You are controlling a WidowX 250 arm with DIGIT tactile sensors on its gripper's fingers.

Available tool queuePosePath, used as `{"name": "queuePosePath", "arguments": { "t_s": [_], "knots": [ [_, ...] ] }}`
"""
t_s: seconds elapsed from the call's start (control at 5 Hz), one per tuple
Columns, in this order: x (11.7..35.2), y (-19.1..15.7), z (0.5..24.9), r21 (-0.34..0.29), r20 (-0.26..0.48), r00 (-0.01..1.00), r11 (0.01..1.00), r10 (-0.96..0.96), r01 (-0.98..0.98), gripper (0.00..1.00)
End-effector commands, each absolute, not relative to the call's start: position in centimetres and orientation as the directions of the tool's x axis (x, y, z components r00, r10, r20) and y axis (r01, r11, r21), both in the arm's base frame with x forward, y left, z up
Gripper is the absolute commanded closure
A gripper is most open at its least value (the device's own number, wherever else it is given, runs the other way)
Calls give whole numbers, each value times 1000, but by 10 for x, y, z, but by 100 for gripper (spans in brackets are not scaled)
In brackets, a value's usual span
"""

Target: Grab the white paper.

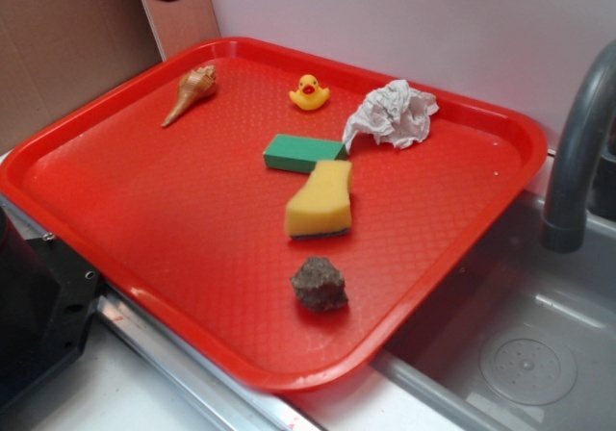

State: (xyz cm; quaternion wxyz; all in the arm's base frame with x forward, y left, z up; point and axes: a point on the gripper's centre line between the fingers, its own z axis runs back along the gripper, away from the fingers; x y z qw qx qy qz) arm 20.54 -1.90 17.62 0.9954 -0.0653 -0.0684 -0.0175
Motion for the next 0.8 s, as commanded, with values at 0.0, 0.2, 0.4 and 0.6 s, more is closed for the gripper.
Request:
{"name": "queuePosePath", "arguments": {
  "t_s": [0.0,0.2,0.4,0.6],
  "knots": [
    [282,-60,143,-125,219,974,988,-56,85,0],
    [307,-70,108,-38,211,975,997,-63,73,0],
    [321,-72,87,2,206,976,997,-72,73,0],
    [334,-73,70,14,207,975,996,-85,84,0]
  ]
}}
